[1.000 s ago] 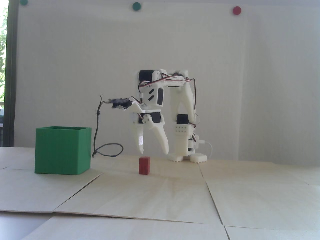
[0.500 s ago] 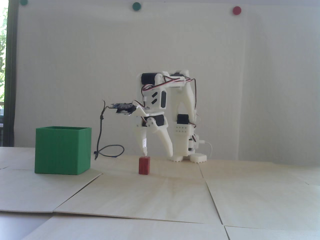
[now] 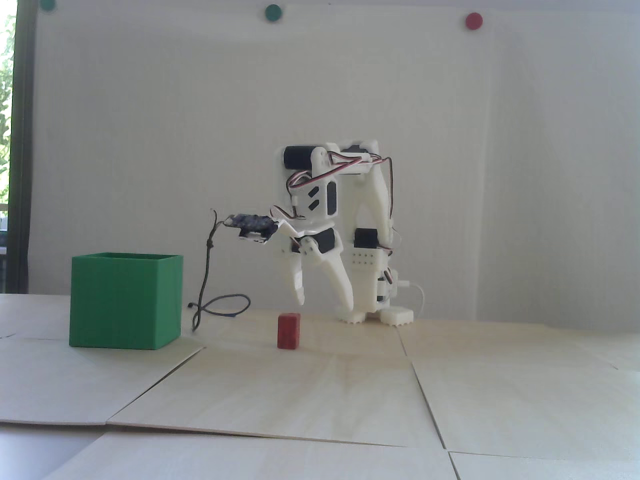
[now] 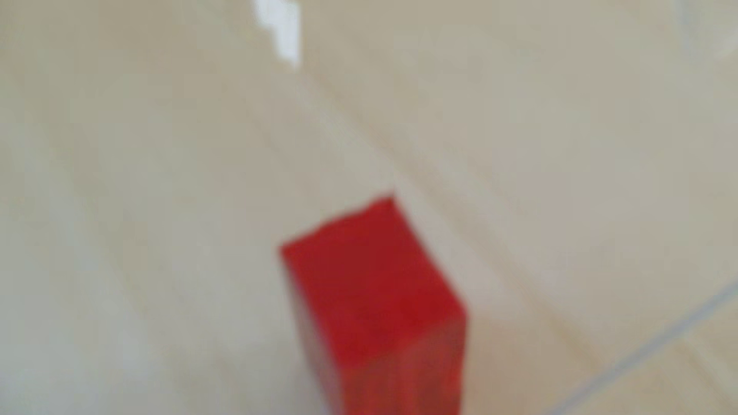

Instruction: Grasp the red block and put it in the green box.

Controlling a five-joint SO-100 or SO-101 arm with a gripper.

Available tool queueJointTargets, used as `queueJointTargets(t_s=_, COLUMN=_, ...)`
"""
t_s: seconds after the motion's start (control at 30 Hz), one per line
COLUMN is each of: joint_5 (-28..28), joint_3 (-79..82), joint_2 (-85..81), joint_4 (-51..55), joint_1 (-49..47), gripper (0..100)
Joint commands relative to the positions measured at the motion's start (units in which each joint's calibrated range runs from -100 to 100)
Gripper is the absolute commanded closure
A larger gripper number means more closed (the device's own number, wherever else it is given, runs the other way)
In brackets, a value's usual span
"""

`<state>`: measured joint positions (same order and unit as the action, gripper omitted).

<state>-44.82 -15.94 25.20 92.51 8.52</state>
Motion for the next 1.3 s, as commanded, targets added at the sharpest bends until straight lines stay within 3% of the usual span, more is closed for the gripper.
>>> queueJointTargets(t_s=0.0, joint_5=0.3, joint_3=-0.5, joint_2=-1.6, joint_4=1.9, joint_1=0.3, gripper=66)
queueJointTargets(t_s=0.17, joint_5=1.5, joint_3=-0.6, joint_2=-0.8, joint_4=0.5, joint_1=1.1, gripper=66)
queueJointTargets(t_s=0.53, joint_5=8.9, joint_3=-0.3, joint_2=-0.8, joint_4=-16.5, joint_1=3.6, gripper=66)
queueJointTargets(t_s=1.27, joint_5=7.4, joint_3=8.7, joint_2=-0.8, joint_4=-17.0, joint_1=1.2, gripper=66)
